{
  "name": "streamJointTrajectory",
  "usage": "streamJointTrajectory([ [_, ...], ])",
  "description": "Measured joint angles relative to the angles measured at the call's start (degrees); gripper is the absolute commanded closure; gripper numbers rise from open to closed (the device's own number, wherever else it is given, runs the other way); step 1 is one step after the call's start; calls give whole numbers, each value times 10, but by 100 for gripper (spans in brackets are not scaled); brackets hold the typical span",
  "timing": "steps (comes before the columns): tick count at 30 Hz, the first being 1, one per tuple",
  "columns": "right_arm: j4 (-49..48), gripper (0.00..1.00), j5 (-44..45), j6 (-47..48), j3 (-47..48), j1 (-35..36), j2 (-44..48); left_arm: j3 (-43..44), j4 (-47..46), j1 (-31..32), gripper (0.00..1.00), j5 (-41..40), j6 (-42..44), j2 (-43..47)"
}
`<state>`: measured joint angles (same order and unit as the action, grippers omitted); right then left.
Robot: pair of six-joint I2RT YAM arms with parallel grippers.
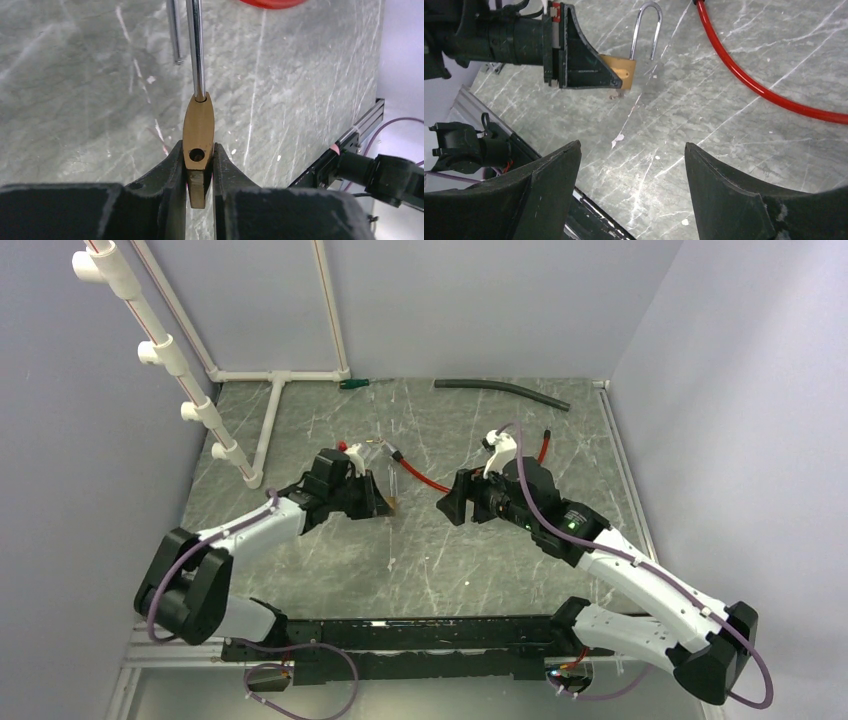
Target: Unlock with the key
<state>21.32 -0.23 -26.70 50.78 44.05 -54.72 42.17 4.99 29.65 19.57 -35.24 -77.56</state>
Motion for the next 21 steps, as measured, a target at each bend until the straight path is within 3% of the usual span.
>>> streamJointTrajectory([
  [10,-4,23,0,-17,-4,0,-30,-8,-15,-64,96,61,-35,-97],
  [13,-5,23,0,-21,-4,0,-30,-9,-8,-76,88,64,-36,-97],
  [21,-9,23,0,-24,-5,0,-30,-19,7,-100,29,59,-44,-85],
])
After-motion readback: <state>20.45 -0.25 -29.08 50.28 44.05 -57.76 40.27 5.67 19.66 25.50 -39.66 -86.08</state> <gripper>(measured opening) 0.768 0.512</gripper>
